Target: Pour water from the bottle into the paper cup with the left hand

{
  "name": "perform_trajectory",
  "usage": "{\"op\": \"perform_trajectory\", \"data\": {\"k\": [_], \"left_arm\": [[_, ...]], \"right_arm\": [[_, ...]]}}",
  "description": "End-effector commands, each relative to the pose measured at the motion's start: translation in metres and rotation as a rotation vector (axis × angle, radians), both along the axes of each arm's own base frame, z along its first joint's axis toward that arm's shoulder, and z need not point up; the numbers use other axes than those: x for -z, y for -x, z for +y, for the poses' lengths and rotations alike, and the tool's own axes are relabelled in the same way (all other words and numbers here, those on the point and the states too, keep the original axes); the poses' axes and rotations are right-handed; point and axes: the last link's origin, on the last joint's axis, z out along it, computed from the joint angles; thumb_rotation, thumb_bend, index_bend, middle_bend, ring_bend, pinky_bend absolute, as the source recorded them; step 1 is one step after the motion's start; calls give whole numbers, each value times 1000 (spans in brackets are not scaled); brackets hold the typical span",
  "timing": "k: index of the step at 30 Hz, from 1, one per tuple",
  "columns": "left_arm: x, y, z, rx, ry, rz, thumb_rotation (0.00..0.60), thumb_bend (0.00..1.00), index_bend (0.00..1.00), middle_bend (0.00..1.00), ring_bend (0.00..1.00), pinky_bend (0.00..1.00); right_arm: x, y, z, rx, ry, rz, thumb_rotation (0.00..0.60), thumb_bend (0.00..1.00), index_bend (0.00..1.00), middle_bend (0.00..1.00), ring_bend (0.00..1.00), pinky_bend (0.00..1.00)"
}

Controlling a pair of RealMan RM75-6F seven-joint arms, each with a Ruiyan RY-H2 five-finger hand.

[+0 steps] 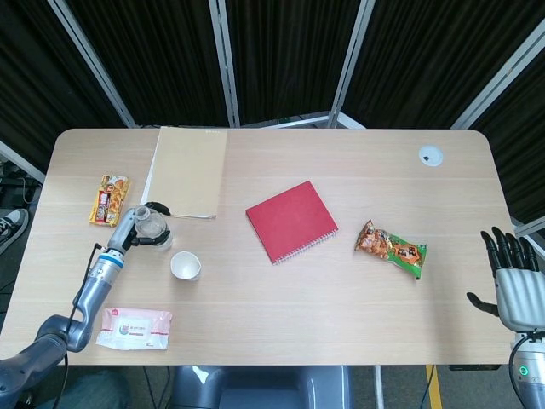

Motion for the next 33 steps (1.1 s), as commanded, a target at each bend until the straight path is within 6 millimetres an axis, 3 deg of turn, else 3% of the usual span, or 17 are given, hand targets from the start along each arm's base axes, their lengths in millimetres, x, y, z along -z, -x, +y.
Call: {"op": "perform_trajectory", "data": {"k": [1, 4, 12, 18, 25, 33], "left_arm": [[0, 0, 1, -8, -8, -16, 600, 504, 510, 484, 369, 356], [0, -1, 2, -21, -21, -38, 600, 519, 577, 531, 411, 385], [-8, -7, 5, -3, -49, -64, 600, 538, 590, 536, 415, 389], [-29, -25, 14, 81, -87, -58, 600, 536, 593, 537, 415, 388], [-61, -47, 23, 272, -118, 201, 600, 532, 595, 542, 417, 391], [-82, -36, 16, 405, -101, 560, 600, 532, 592, 542, 419, 397]], "right_arm": [[0, 0, 0, 1, 0, 1, 600, 0, 0, 0, 0, 0], [0, 0, 0, 2, -2, 0, 600, 0, 0, 0, 0, 0], [0, 0, 0, 3, -1, 2, 600, 0, 0, 0, 0, 0], [-1, -1, 1, 1, 3, 0, 600, 0, 0, 0, 0, 0], [-3, -2, 3, -2, 10, 0, 600, 0, 0, 0, 0, 0], [-6, -3, 5, -4, 22, 2, 600, 0, 0, 0, 0, 0]]}}
